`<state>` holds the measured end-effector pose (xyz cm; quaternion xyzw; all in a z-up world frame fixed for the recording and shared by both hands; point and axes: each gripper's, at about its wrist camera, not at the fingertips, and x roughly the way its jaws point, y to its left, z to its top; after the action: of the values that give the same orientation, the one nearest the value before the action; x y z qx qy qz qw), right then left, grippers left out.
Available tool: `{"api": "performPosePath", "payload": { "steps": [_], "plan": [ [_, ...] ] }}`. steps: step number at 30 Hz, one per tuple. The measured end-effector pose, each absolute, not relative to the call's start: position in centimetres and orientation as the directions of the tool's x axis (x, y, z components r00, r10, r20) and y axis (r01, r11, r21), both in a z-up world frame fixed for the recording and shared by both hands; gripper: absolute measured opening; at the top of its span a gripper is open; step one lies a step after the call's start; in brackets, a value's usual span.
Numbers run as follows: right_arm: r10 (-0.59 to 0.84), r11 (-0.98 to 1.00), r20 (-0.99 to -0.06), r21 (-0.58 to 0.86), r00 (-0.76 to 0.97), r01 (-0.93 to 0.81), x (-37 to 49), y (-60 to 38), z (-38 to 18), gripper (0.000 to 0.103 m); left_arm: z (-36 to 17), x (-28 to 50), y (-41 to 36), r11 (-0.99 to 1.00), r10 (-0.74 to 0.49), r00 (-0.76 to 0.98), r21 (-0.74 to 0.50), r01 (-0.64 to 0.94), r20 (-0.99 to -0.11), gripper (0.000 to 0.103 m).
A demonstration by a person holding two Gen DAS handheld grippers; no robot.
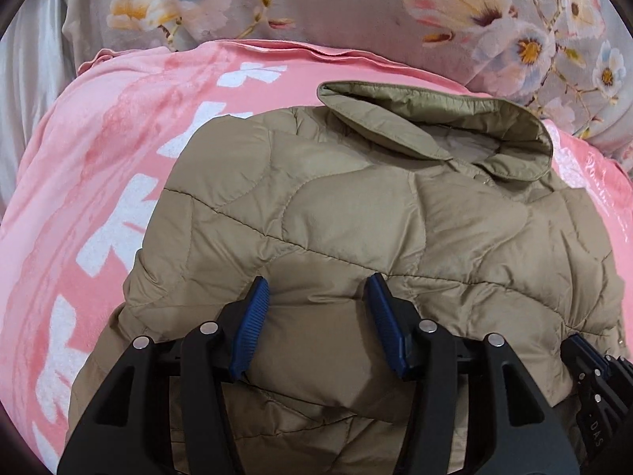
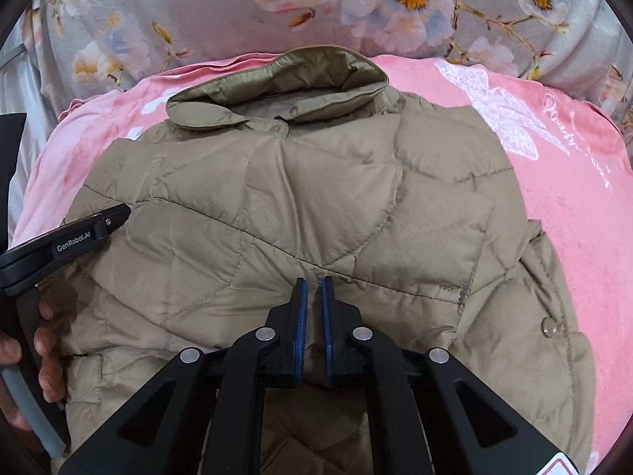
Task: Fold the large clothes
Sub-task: 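Grasp the jacket hem with both tools side by side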
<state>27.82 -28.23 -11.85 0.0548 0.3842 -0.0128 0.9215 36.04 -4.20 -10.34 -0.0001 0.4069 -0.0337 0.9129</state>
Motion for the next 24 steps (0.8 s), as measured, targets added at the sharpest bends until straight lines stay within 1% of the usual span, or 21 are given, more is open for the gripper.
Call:
{"api": "performPosePath", "payload": {
  "steps": [6,10,24],
  "plan": [
    [-0.009,0.995,-0.698,0.061,0.716,0.073,27.9,-27.6,-12.6,0.004,-11.3,36.0,-4.7,0.998,-0.040,0.680,-0.001,0.058,-0.732,0.052],
    [-0.008,0.995,-0.694,0.066,0.720,0.075,27.9,-27.7,-12.7,0.004,-11.6,35.9,-5.0,0.998,-0.022,0.689,0.022,0.054,-0.724,0.052],
    [-0.005,0.994,-0.693,0.073,0.721,0.077,28.0,-27.8,-12.8,0.004,-11.9,36.0,-5.4,0.998,-0.001,0.692,0.046,0.049,-0.721,0.052]
  ]
}}
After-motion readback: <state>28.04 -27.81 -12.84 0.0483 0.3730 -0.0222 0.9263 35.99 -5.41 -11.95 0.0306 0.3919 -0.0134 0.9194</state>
